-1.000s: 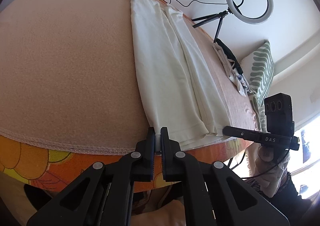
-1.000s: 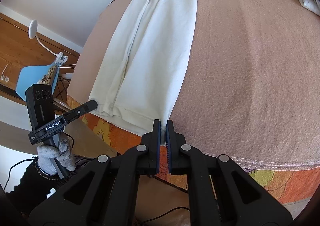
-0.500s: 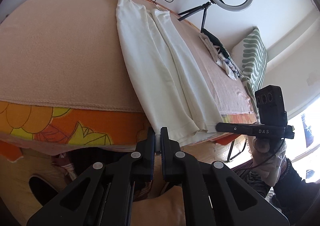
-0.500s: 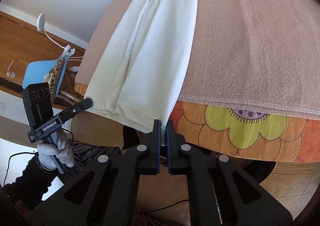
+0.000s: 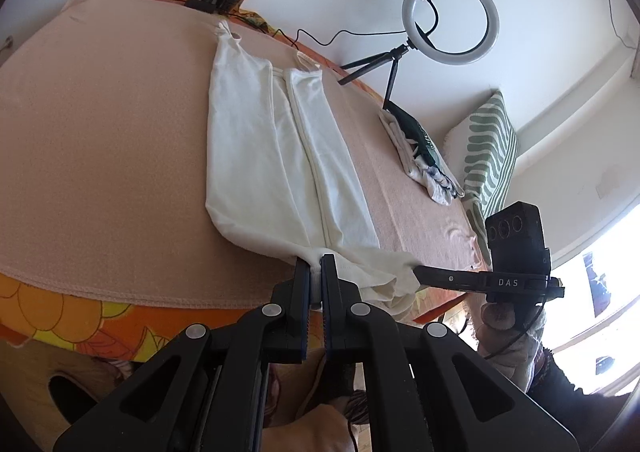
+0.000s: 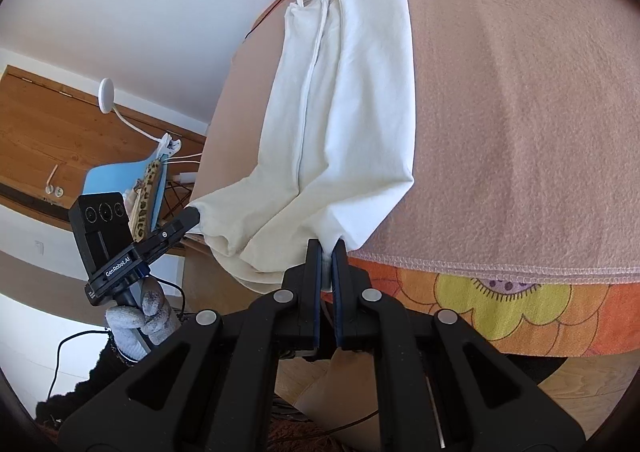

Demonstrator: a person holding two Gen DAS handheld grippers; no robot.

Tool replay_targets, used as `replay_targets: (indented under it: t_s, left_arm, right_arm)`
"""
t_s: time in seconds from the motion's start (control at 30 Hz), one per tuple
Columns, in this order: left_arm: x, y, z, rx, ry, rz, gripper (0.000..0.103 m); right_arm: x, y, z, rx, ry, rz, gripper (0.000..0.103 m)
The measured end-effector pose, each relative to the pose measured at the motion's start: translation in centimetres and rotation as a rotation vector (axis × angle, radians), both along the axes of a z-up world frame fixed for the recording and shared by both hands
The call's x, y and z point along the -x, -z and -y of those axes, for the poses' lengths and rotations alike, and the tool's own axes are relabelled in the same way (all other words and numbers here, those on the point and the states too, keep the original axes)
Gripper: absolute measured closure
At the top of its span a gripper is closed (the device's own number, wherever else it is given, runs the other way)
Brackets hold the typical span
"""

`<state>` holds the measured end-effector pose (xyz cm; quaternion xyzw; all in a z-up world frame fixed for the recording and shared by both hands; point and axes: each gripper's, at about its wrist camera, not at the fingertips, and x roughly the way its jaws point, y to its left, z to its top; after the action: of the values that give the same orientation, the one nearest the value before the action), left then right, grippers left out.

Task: Fold small clothes
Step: 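Grasp the hem with both tools and fold it up toward the straps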

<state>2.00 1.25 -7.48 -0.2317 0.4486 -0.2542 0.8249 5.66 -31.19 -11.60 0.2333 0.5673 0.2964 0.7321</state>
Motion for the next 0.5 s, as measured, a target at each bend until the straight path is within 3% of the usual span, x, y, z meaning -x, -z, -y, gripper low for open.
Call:
replay_targets:
  t_s: [0.23, 0.5]
  left_arm:
    - [-4.1, 0.4, -0.1, -0.008, -0.033, 0.004, 0.099]
    - [-8.5, 2.6, -0.6, -0.030, -0.056, -0.039, 0.099]
  right_arm:
    - [-3.8, -0.3, 0.4, -0.025, 0.062, 0.003, 0.097]
    - [-8.4, 1.6, 0.4, -0.025, 0.124, -0.050, 0.097]
